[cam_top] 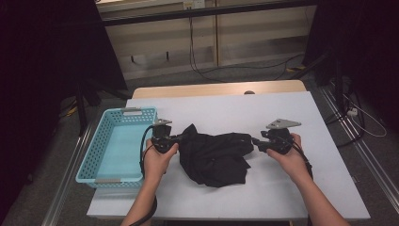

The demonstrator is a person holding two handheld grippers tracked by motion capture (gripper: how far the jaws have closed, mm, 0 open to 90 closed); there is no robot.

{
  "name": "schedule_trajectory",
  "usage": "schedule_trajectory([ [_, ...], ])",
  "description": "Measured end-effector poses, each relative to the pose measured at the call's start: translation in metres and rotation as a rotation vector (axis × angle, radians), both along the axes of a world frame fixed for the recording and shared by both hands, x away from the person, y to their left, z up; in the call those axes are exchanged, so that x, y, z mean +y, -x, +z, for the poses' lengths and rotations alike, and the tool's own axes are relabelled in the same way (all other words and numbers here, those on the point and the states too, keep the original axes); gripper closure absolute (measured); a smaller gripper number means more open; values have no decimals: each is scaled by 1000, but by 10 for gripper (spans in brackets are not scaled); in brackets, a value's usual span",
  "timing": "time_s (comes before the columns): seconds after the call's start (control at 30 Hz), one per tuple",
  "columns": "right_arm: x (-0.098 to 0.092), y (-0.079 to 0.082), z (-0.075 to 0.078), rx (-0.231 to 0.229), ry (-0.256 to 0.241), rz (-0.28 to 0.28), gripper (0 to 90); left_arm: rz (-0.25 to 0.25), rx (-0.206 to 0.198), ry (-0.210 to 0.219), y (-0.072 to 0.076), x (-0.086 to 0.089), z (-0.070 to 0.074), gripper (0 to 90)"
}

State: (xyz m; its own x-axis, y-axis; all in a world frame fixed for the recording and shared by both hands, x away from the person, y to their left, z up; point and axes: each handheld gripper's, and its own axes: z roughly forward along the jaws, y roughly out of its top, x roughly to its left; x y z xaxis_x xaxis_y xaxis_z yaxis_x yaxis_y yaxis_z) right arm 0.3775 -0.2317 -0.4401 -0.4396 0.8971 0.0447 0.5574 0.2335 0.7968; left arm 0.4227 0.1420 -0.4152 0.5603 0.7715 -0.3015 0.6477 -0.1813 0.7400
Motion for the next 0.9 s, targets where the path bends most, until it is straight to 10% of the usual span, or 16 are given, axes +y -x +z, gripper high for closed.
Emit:
schedule_trajectory([
  [0.33, 22, -14, -23, 102, 6, -11, 455, -4, 10, -7, -1, 1, -3, 818],
  [0.47, 25, -12, -22, 97, 25, 19, 736, -4, 7, -9, -1, 1, -3, 773],
  [0.7, 5, -9, -8, 44, -41, -12, 854, 34, -62, -53, -1, 0, 5, 345],
  [0.9, -5, -5, -7, 45, -51, -34, 852, 1, -63, -75, -4, -12, 2, 209],
])
